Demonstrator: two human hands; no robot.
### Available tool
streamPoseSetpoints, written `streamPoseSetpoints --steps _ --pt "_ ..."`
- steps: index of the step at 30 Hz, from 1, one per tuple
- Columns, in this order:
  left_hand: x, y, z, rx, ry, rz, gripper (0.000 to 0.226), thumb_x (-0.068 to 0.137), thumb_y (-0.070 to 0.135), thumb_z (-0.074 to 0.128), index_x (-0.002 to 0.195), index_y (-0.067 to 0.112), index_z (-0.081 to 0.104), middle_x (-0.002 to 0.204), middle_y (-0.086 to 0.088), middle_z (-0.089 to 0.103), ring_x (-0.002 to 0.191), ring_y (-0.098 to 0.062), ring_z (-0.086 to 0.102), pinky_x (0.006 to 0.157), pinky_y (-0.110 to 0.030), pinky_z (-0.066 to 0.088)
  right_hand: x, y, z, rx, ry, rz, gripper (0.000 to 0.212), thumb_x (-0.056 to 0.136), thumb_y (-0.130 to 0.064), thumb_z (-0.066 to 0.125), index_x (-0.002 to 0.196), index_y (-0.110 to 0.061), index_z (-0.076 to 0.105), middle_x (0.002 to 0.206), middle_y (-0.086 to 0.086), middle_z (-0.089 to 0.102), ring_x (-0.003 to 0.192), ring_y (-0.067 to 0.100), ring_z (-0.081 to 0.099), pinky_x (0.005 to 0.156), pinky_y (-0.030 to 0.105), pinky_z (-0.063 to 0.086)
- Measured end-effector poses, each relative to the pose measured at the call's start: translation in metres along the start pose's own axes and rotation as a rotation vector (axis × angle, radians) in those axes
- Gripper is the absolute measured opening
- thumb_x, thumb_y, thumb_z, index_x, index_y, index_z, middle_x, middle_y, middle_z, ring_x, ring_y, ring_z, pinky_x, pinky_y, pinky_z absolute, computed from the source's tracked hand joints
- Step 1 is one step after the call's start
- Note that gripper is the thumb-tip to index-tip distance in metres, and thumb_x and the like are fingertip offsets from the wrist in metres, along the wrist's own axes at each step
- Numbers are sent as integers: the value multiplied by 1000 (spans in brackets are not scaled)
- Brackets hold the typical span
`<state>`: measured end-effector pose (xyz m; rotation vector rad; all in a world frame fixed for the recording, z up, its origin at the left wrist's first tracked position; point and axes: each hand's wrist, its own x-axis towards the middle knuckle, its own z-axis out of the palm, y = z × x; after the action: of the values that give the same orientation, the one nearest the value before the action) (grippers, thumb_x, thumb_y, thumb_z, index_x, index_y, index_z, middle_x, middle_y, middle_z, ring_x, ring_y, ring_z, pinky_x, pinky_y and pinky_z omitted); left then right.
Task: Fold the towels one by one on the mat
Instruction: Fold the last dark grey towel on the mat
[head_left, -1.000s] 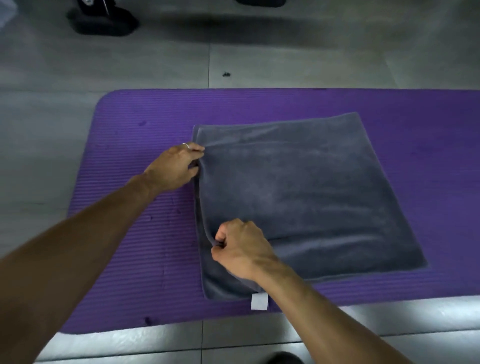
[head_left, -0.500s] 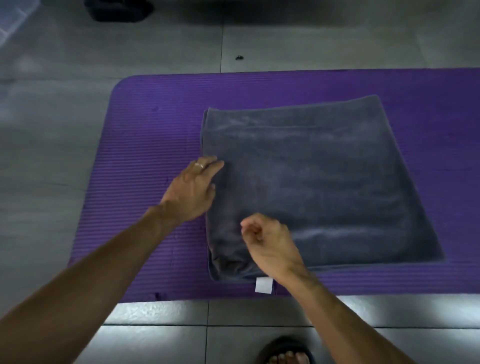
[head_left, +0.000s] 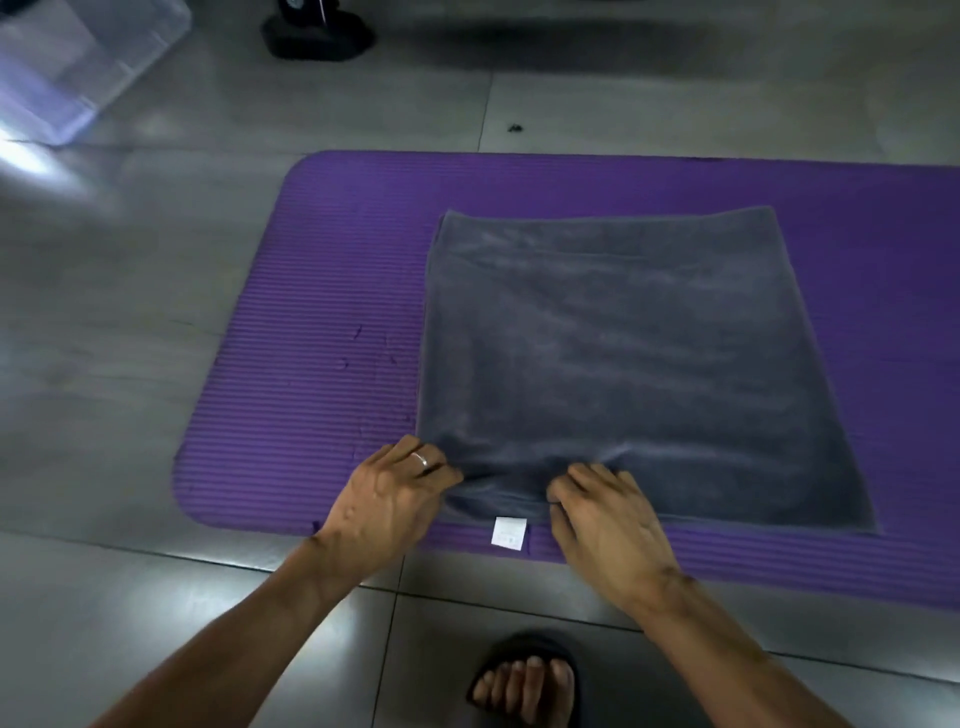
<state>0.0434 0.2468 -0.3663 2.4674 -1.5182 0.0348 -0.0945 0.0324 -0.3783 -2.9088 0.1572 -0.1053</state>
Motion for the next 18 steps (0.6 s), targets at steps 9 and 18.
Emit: streamPoseSetpoints --steps 9,18 --pt "-8 35 -3 29 -95 -125 36 86 42 53 107 19 70 109 0 64 102 -23 59 79 -38 51 -11 0 -1 138 -59 0 19 76 -32 51 83 -24 67 84 -7 61 80 16 59 69 32 51" --pt "91 115 70 27 -242 -32 59 94 48 35 145 17 42 152 -5 37 145 -27 23 115 -51 26 -58 94 -15 -47 150 501 26 80 -31 40 80 -15 60 85 6 58 77 30 54 65 39 41"
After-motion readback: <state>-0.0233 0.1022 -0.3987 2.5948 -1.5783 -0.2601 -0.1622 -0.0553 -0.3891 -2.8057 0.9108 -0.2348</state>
